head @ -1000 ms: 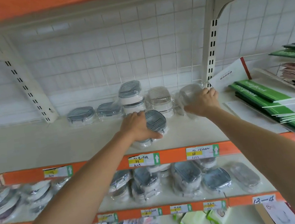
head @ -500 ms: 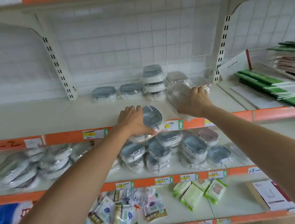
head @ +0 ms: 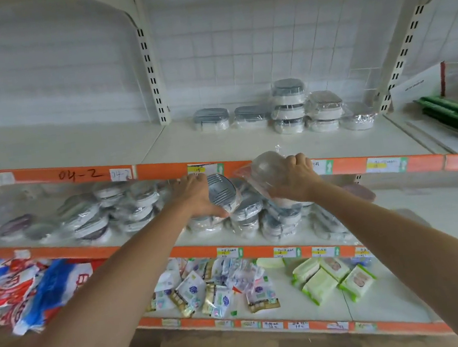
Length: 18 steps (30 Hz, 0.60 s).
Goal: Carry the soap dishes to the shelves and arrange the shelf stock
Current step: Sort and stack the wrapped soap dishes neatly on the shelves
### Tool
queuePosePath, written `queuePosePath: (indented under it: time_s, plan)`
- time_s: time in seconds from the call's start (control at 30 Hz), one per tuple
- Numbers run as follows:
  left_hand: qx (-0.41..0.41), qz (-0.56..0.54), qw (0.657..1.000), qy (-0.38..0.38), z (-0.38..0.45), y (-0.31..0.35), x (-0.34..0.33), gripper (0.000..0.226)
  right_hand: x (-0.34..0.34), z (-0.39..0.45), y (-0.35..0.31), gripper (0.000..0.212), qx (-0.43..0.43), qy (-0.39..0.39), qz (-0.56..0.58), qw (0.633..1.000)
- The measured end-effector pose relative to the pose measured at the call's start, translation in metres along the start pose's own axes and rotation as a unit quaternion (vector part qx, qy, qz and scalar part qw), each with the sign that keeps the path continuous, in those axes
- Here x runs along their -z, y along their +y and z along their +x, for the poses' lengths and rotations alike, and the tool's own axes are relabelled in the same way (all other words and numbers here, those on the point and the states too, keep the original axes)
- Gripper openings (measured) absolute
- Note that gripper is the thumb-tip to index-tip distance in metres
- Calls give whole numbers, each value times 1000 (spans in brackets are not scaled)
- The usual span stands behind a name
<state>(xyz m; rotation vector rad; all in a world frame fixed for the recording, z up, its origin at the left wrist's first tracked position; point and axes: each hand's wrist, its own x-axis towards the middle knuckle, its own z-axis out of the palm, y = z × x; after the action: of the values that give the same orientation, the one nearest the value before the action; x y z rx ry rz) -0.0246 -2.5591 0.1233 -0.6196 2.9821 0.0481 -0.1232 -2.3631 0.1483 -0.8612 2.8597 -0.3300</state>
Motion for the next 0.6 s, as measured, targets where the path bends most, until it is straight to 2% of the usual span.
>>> queuePosePath:
  time_s: [0.13,0.23,0.33,0.5,0.6]
  plan:
    - [22,3,1000,-4,-15,-29,-14,116,-34,9,-17,91,35,-15,-20,999]
    - [51,0,998,-29,-22,-49,-28,117,-57,8,-30,94,52,-39,-6,998]
    - [78,2,995,-64,-31,-63,-49,119,-83,10,-37,108,65,-69,-15,995]
    - [114,-24,988,-101,-38,-79,-91,111,-127,22,-39,110,51,-127,0,991]
    - [130,-40,984,-116,-36,-88,-107,105,-150,35,-43,103,58,-149,-4,987]
